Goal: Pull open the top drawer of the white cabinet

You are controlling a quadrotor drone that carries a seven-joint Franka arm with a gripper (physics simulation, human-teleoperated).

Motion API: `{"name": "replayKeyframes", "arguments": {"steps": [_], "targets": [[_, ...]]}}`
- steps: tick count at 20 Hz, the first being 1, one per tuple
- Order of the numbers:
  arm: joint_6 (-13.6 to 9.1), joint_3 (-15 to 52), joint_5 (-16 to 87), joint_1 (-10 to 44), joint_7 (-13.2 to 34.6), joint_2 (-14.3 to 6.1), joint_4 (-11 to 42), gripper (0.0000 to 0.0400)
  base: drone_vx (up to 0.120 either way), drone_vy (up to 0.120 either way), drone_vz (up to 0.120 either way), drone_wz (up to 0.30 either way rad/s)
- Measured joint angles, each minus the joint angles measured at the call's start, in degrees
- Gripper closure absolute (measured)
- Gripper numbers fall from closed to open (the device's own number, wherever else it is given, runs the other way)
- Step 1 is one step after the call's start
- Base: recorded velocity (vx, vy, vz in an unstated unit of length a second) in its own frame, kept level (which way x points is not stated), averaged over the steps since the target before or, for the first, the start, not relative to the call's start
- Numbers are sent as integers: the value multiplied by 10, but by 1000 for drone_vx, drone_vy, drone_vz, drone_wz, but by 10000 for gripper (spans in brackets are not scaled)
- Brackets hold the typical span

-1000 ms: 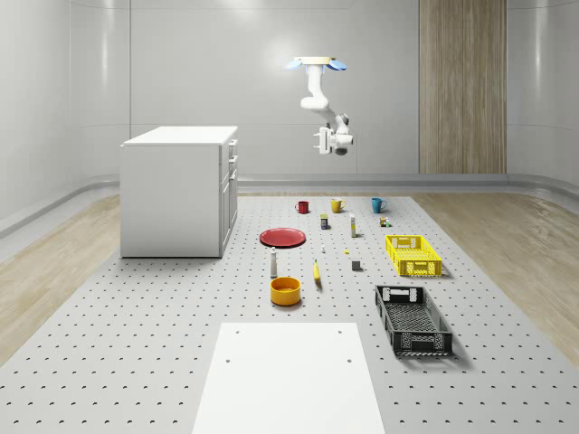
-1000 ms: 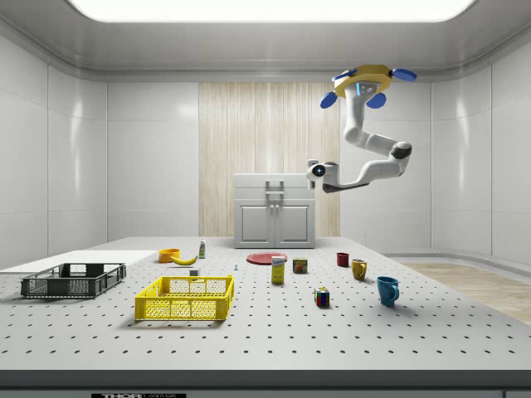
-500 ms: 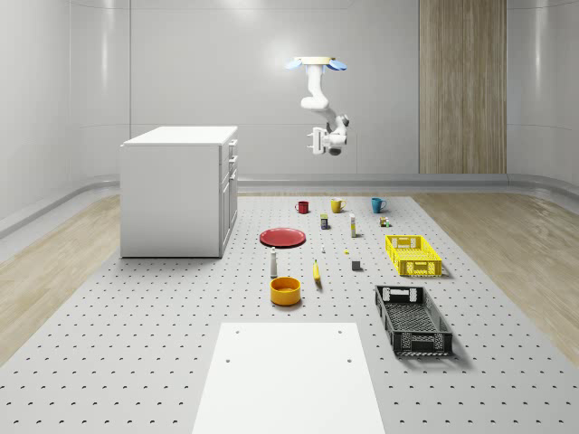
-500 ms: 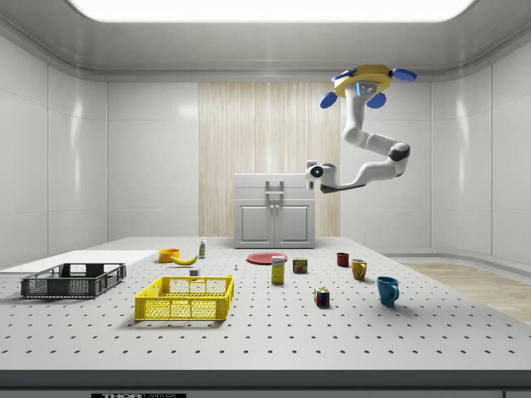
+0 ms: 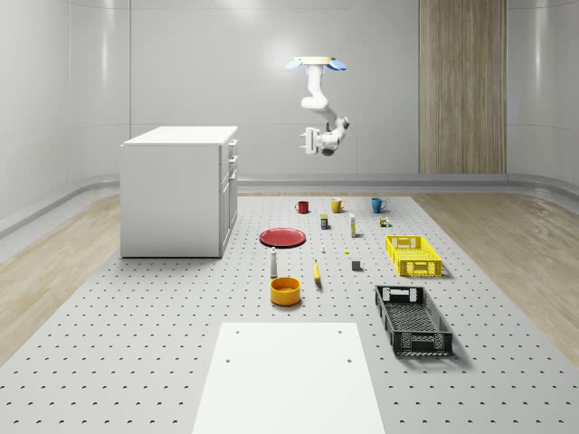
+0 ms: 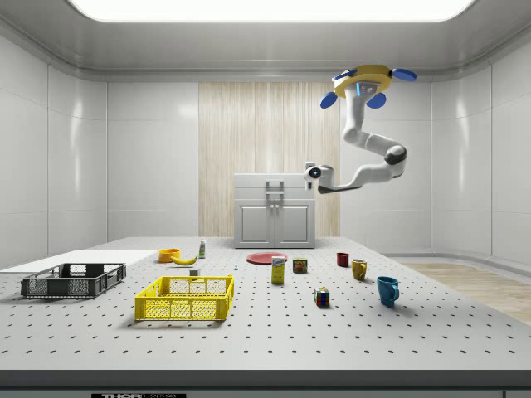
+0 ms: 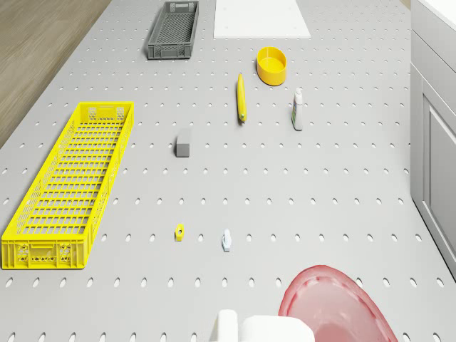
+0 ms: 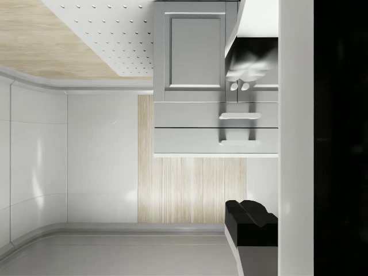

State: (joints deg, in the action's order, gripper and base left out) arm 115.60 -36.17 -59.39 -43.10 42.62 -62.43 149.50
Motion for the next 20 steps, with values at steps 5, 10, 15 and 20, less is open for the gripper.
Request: {"name": "replayKeyframes", "arguments": {"steps": [5, 10, 15, 20], "targets": [[34, 31, -40, -18, -16, 16, 6, 95, 0, 0, 0, 0], [65, 62, -84, -36, -35, 38, 7, 95, 0, 0, 0, 0], [93, 93, -131, -53, -57, 66, 3, 95, 0, 0, 0, 0], [115, 124, -180, -67, -80, 98, -7, 95, 0, 0, 0, 0]]}}
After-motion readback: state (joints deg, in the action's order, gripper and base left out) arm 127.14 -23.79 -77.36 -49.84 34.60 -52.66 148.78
